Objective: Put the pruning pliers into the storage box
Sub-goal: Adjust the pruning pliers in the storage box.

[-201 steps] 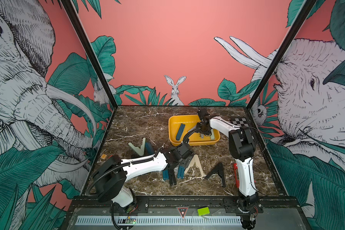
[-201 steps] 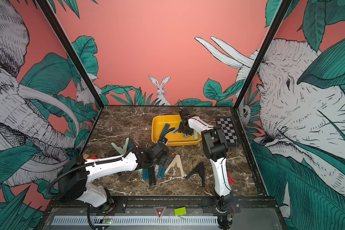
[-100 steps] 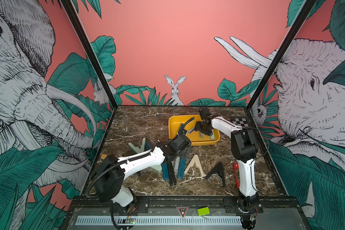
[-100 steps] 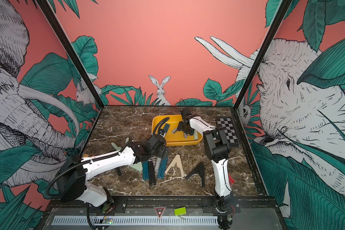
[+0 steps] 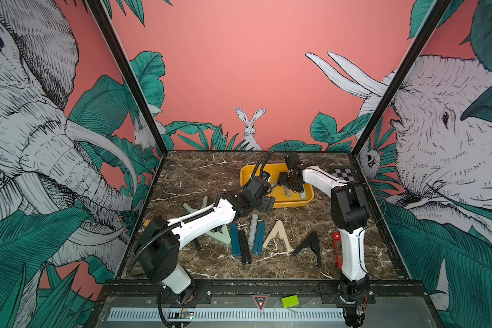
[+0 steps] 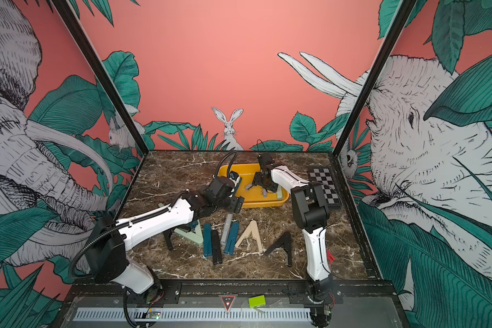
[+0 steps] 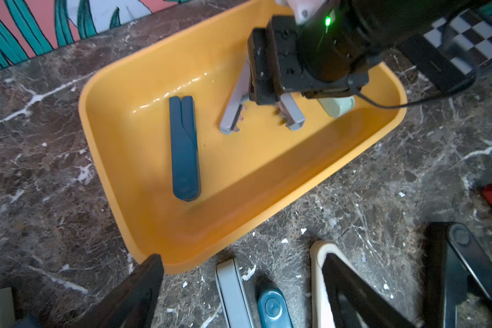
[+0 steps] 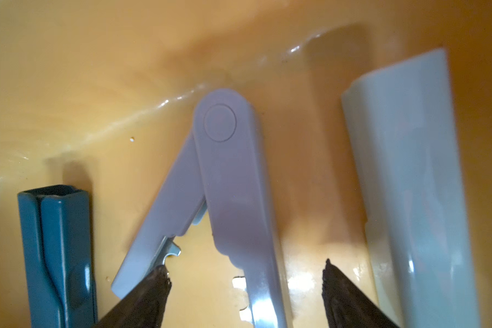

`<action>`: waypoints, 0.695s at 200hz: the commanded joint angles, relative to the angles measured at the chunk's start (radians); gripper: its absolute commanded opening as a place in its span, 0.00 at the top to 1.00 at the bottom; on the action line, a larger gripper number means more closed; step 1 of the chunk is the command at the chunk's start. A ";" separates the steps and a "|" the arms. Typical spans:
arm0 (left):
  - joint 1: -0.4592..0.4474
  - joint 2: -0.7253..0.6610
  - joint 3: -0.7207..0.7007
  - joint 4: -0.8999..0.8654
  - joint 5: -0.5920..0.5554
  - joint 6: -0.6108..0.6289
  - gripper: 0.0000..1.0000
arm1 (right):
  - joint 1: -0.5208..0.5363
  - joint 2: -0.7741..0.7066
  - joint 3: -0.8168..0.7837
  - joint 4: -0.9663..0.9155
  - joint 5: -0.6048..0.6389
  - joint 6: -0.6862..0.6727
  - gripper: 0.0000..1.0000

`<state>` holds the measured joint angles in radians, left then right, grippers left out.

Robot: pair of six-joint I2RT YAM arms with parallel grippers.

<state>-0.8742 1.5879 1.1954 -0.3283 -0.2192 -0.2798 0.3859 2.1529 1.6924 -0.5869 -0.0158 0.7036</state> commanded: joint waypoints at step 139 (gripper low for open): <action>0.214 0.456 0.448 0.014 0.386 0.141 0.15 | -0.003 0.153 0.213 -0.135 0.037 0.062 0.08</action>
<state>-0.6708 1.9938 1.5654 -0.3073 0.1009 -0.1761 0.3813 2.2608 1.8732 -0.6365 -0.0151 0.7605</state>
